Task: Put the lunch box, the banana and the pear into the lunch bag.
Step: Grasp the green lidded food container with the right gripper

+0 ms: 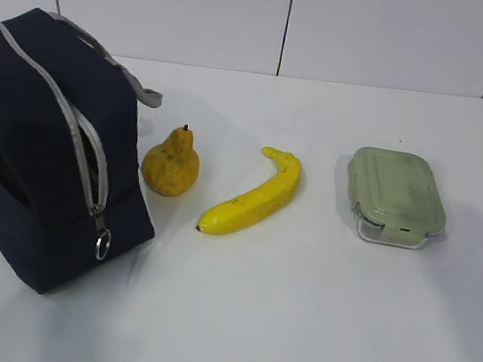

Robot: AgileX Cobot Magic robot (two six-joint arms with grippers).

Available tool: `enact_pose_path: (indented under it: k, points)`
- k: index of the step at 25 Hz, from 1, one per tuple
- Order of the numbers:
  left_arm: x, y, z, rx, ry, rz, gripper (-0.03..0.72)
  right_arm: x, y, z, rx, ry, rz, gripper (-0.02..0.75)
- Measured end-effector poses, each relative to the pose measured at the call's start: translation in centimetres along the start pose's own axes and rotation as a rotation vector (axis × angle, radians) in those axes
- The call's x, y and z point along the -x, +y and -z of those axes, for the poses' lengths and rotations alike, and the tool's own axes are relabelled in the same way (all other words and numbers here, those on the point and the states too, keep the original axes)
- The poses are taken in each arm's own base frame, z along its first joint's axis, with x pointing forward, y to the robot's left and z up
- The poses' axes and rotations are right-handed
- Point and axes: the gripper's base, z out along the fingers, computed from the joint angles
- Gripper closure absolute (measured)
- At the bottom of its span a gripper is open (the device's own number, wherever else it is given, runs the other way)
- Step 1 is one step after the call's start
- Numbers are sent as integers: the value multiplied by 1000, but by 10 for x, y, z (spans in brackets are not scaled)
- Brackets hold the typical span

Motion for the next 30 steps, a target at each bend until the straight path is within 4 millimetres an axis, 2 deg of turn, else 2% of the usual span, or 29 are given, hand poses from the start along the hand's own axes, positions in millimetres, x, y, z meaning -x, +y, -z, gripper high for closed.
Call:
enact_pose_path:
  k: [6,9,13,18,21,25,30]
  points:
    - [0,0,0,0,0,0,383,47,5,-19,71,-12,9,151]
    - [0,0,0,0,0,0,383,66,8,-38,114,12,17,151]
    - [0,0,0,0,0,0,383,82,13,-71,177,68,28,151]
    - [0,0,0,0,0,0,383,86,18,-113,252,142,36,150]
    - [0,0,0,0,0,0,383,85,12,-134,291,175,9,150]
    - [0,0,0,0,0,0,383,84,-9,-156,380,179,-97,150]
    - [0,0,0,0,0,0,383,80,-44,-175,488,150,-166,151]
